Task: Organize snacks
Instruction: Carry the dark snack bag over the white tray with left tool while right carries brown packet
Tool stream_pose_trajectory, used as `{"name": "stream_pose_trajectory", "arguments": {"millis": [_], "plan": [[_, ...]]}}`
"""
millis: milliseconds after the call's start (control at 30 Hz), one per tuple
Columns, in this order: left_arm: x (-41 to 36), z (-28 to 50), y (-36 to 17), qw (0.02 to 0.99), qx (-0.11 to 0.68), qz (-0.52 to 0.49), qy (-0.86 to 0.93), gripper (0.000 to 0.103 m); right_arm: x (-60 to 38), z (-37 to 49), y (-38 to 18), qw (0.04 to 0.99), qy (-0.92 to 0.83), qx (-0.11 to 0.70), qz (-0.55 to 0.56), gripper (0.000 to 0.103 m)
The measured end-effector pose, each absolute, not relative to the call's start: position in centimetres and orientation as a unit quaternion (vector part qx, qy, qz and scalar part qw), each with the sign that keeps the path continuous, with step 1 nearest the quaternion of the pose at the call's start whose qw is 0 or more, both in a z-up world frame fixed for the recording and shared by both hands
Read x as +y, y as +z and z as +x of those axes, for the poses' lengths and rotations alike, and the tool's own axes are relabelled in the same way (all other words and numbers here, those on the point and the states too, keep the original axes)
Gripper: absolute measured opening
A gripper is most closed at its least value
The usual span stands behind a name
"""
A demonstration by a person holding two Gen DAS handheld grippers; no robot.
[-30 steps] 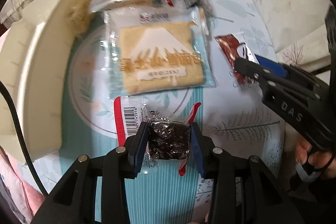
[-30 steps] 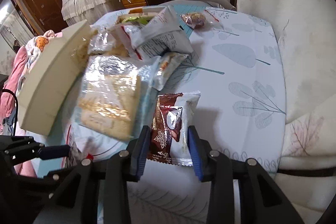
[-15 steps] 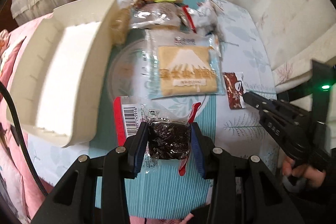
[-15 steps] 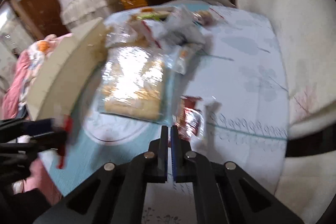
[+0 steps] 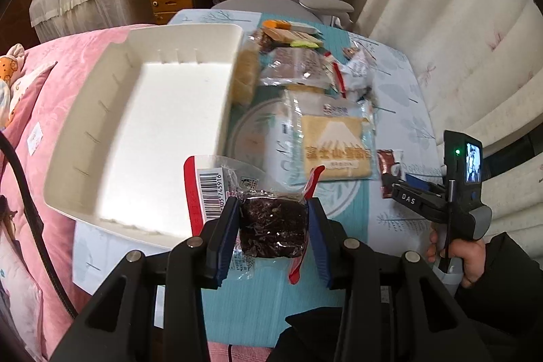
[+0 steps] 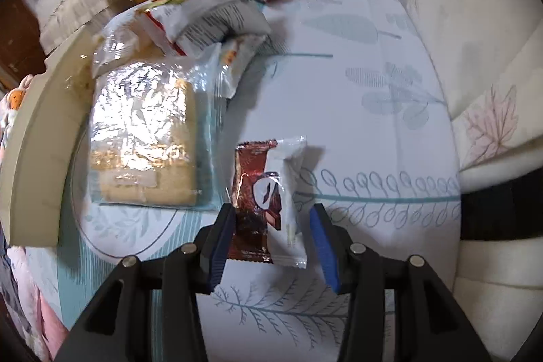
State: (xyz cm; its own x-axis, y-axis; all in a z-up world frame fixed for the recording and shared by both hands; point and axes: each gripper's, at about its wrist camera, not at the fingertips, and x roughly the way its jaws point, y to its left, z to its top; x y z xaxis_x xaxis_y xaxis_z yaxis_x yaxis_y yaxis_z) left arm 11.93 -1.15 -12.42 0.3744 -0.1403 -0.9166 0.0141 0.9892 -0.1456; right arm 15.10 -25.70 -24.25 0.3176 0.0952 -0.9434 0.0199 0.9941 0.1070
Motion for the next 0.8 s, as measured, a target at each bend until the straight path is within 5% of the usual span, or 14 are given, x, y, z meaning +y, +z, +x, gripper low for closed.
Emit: {"name": "stream_pose_trajectory", "arguments": {"millis": [133,233,433,800], "plan": [[1.2,12.5,-11.9,0.829,0.553,-0.062,-0.057,0.038,-25.3,15.4,-24.4,0.813,-0.006,0.579,0.055,0.046],[2.6,13.2,-11.5,0.83,0.552,-0.056,-0.065,0.038,-25.1,15.4,-24.4,0.813,-0.031,0.578,0.059,0.033],[5.3,14.6,-11.1,0.83,0.549,-0.049,-0.087,0.039,-25.1,14.7,-24.0,0.806,-0.073,0.578,0.11,0.026],[13.0,16.3,-10.5,0.835,0.537,-0.045,-0.112,0.039,-22.0,10.0,-21.3,0.791,-0.144,0.552,0.223,0.025]]}}
